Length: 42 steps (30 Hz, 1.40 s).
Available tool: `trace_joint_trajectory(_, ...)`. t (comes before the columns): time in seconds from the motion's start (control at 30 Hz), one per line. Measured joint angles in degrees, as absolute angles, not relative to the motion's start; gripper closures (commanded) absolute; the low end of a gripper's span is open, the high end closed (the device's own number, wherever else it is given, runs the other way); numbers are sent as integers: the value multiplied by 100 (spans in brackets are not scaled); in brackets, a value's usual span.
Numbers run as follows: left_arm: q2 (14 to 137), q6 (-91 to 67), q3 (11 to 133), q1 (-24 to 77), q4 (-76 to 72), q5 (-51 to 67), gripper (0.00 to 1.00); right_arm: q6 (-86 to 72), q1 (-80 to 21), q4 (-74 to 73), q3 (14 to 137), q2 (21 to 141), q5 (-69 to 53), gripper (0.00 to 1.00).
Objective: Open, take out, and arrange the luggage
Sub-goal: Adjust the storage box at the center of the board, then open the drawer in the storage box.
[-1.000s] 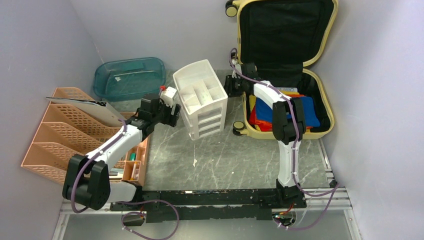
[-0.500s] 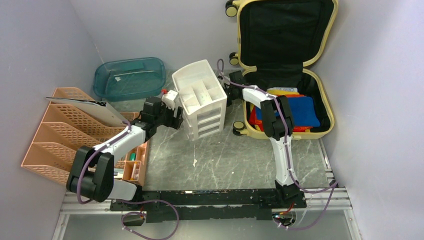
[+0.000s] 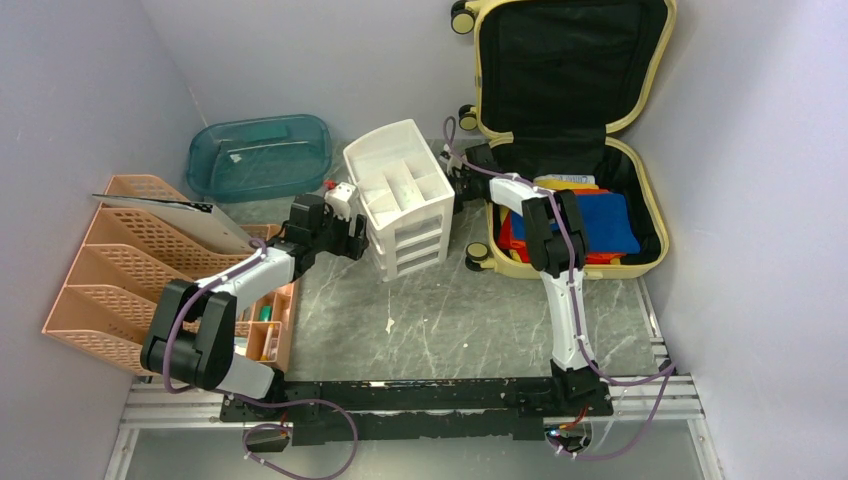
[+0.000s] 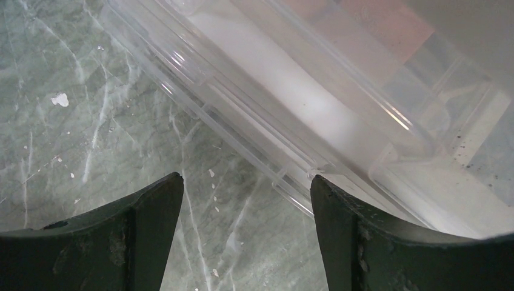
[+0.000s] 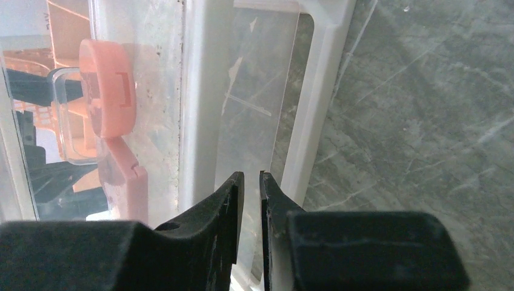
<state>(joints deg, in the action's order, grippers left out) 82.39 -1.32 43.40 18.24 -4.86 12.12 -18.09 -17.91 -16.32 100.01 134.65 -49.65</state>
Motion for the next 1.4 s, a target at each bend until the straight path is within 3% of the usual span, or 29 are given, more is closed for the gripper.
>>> trace_joint_trajectory(0.33, 8239, -121, 4340, 1822, -486, 1046, 20, -1634, -1844, -1658, 10029, 13520, -4893, 75)
trace_joint_trajectory(0.53, 8235, -110, 4340, 1837, -513, 526, 19, -1409, -1876, -1973, 10033, 13375, -4445, 59)
trace_joint_trajectory(0.67, 8235, -132, 4340, 1837, -523, 292, 18, -1236, -1798, -2248, 10125, 13074, -4042, 52)
trace_joint_trajectory(1.4, 8523, -567, 4401, 1835, -513, 12, 19, 163, -2167, -3000, 11174, 10720, -2141, 34)
